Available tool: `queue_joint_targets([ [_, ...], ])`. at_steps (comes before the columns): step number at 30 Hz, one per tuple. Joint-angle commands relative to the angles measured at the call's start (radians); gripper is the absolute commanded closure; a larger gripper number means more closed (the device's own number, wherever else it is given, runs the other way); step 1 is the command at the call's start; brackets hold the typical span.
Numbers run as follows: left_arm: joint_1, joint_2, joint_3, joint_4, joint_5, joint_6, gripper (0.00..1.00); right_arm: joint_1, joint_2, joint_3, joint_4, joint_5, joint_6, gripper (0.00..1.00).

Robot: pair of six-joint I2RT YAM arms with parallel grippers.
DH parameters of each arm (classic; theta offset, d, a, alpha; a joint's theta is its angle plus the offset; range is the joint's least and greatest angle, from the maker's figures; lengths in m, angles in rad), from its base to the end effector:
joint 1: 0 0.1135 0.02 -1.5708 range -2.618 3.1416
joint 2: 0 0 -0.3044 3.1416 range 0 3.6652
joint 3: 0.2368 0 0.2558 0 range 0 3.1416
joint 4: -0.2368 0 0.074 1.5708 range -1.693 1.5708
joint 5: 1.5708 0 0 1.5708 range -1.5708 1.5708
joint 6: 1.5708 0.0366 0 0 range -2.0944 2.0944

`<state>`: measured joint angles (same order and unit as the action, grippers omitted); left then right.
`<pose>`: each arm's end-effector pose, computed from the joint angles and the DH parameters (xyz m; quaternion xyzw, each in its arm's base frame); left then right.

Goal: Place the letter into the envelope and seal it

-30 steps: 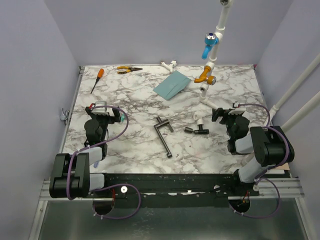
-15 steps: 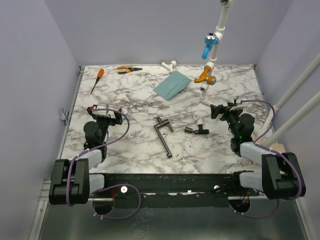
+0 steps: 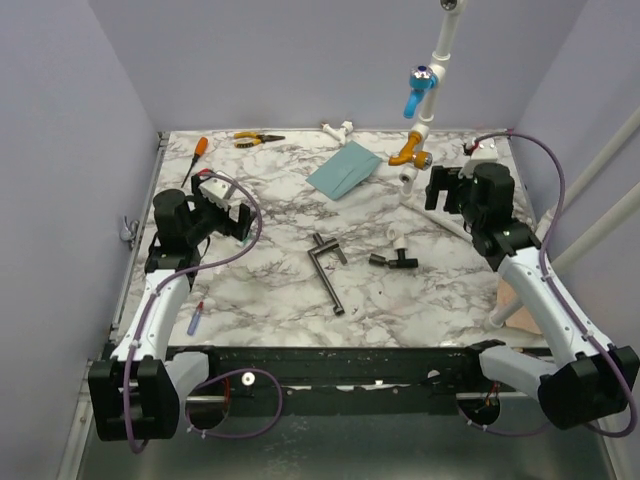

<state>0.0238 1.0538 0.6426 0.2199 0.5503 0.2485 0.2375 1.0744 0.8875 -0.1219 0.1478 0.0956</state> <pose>0.2251 -0.0138 0.3137 0.2550 0.7183 -0.1245 0.6352 0.2302 0.0502 0.3604 -0.0136 0.8063 0.0387 0.5901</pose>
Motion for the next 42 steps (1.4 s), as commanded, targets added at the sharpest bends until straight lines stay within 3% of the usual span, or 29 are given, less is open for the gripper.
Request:
queue_joint_targets([
  [1,0.0,-0.052,0.134,-0.548,0.145,0.152,0.01,0.011,0.131,0.248,-0.539,0.14,-0.081,0.0],
  [4,0.001,-0.063,0.215,-0.713,0.182,0.181,0.01,0.012,0.223,0.33,-0.728,0.201,-0.077,0.0],
  [8,-0.002,-0.047,0.307,-0.841,0.212,0.161,0.01,0.014,0.281,0.338,-0.814,0.396,-0.065,0.0],
  [10,-0.002,-0.05,0.319,-0.853,0.226,0.153,0.01,0.024,0.3,0.34,-0.85,0.426,-0.056,0.0],
  [15,-0.002,-0.033,0.347,-0.861,0.243,0.169,0.01,0.04,0.344,0.336,-0.944,0.335,-0.066,0.0],
  [20,-0.004,0.011,0.376,-0.866,0.225,0.18,0.01,0.091,0.37,0.223,-1.041,0.434,-0.043,0.02],
  [32,-0.005,0.089,0.505,-0.934,0.233,0.146,0.01,0.091,0.15,-0.165,-0.902,0.523,-0.152,0.02],
  [42,-0.004,0.048,0.516,-0.941,0.259,0.127,0.02,0.09,0.192,-0.236,-0.788,0.596,-0.234,0.06],
])
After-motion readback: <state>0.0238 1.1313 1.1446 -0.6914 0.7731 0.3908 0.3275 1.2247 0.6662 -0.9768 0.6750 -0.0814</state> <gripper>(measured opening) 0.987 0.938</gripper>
